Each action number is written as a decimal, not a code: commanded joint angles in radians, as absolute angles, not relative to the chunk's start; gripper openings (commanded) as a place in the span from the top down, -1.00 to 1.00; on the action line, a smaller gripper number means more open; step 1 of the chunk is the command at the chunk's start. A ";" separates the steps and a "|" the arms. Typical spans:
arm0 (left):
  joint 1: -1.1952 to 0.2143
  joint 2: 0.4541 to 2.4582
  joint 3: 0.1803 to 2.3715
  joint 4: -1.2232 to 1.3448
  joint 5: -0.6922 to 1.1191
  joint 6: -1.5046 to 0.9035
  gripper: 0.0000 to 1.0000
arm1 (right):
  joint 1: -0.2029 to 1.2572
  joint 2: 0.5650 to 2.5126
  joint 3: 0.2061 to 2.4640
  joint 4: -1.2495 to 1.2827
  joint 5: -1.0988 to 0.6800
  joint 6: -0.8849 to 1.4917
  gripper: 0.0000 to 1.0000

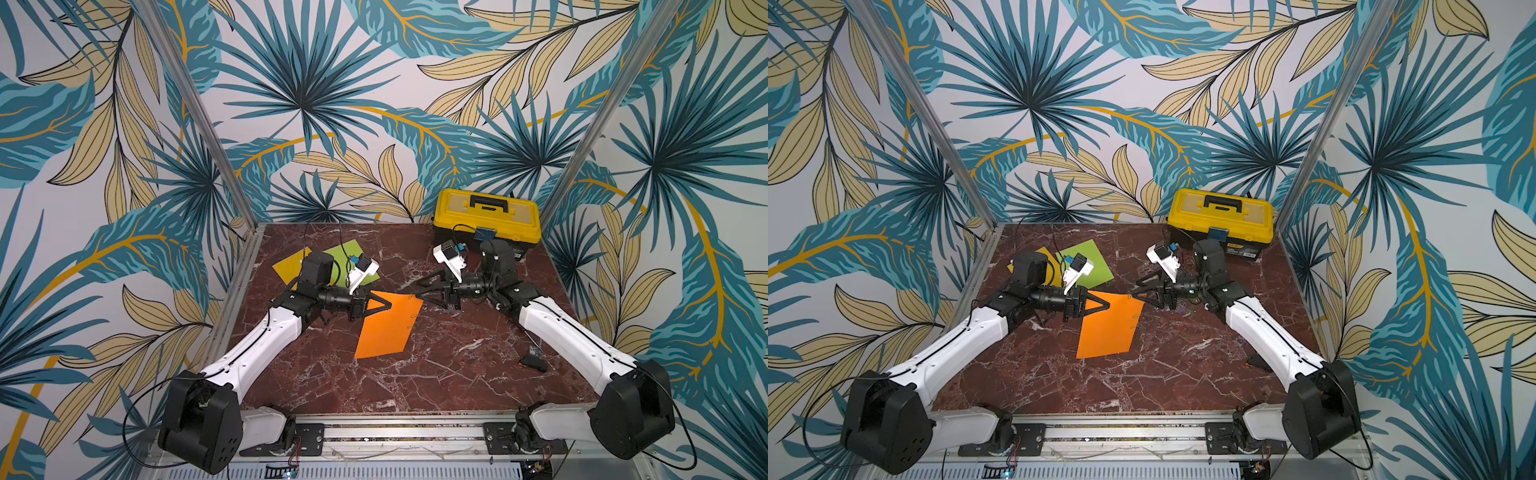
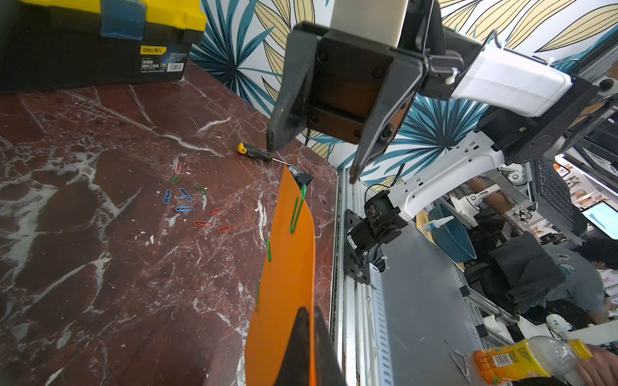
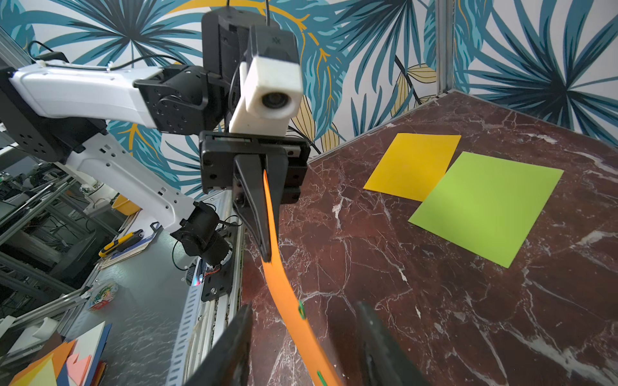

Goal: Unclip the paperclips from the documents
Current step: Remove the paper clip from the document.

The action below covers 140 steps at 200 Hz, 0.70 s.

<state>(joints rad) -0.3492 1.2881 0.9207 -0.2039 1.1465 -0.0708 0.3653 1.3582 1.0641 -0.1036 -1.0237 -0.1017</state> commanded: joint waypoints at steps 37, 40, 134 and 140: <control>-0.358 1.261 0.942 -0.282 1.177 -0.008 1.00 | 0.420 1.493 1.239 -0.525 -1.054 -0.367 -0.01; -0.357 1.261 0.942 -0.297 1.177 -0.005 1.00 | 0.421 1.496 1.243 -0.535 -1.057 -0.375 -0.01; -0.357 1.262 0.951 -0.353 1.178 0.029 1.00 | 0.430 1.519 1.268 -0.638 -1.037 -0.455 0.08; -0.357 1.262 0.951 -0.352 1.176 0.032 1.00 | 0.431 1.517 1.267 -0.633 -1.040 -0.452 0.09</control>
